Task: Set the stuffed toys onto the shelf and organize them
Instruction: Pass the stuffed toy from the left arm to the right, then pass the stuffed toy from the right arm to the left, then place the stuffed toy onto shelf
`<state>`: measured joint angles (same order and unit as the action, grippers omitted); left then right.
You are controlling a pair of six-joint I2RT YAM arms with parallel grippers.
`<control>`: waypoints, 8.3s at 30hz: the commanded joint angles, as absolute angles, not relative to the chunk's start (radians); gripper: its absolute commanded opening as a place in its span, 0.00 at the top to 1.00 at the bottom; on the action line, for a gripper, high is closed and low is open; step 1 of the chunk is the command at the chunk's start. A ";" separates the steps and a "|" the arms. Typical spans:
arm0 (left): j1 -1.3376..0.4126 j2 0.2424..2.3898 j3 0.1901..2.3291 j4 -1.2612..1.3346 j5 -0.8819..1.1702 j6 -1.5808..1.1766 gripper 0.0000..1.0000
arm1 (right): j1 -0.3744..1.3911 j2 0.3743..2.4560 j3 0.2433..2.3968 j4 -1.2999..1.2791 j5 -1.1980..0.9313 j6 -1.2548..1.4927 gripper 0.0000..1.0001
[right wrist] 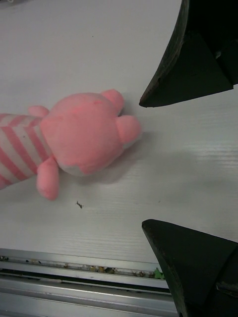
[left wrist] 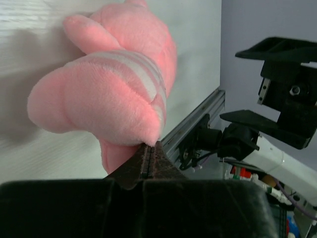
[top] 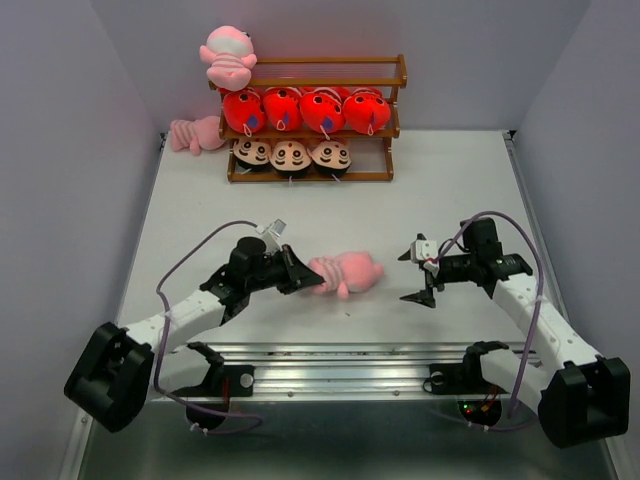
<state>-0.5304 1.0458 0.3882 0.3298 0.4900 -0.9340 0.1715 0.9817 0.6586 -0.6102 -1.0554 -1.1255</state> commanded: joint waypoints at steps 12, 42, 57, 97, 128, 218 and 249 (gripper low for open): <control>-0.756 1.330 0.569 0.681 0.538 -1.014 1.00 | 0.523 1.008 0.562 -0.326 -0.461 -1.043 0.00; -0.778 1.290 0.457 0.796 0.546 -1.003 0.72 | 0.557 1.028 0.646 -0.445 -0.643 -0.939 0.99; -0.804 0.846 0.678 0.170 0.218 -0.267 0.01 | 0.557 1.012 0.801 -0.799 -0.692 -1.014 0.99; -0.988 0.834 0.546 0.185 0.689 0.555 0.09 | 0.566 1.154 0.968 -0.985 -0.752 -1.146 0.97; -0.964 0.855 0.557 0.167 0.155 -0.038 1.00 | 0.537 0.979 0.869 -0.401 -0.243 -0.542 0.00; -0.448 2.131 1.778 0.933 -0.819 -1.175 0.92 | 0.380 0.976 0.672 -0.385 -0.511 -0.595 0.00; -0.422 2.080 1.677 0.969 -0.736 -1.235 0.30 | 0.380 0.982 0.675 -0.390 -0.502 -0.603 0.00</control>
<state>-0.4309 2.1662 1.7023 0.9150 -0.7387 -1.2388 0.3855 0.9825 0.6704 -0.3943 -0.4969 -0.5900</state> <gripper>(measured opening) 0.683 0.998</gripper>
